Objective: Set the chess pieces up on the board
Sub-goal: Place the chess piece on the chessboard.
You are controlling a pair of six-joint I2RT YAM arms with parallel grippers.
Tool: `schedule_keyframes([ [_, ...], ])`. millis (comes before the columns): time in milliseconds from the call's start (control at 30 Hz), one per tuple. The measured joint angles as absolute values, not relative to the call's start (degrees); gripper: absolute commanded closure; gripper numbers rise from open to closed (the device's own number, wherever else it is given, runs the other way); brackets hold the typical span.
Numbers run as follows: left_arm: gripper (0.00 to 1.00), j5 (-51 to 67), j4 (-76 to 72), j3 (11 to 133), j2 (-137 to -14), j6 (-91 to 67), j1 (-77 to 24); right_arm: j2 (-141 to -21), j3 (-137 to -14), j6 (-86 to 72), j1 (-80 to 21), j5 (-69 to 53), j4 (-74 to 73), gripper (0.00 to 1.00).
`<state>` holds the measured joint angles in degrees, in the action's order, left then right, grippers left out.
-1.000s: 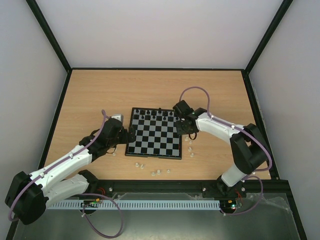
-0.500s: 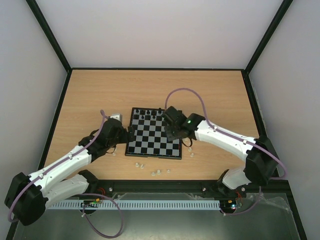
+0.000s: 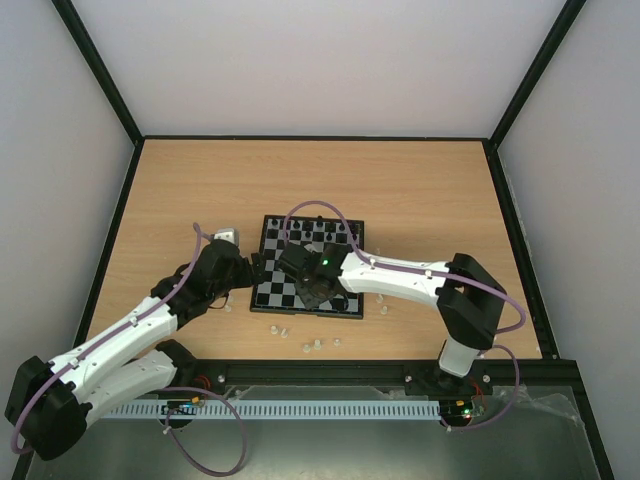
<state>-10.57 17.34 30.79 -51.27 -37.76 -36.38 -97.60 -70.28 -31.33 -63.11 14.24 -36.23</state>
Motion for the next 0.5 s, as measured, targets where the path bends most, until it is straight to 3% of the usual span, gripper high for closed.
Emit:
schedule_keyframes([
  [500, 0.01, -10.6, 17.5, 30.7, -51.0, -38.0, -36.4, -101.4, -72.9, -32.0, -64.6, 13.7, -36.2, 0.9],
])
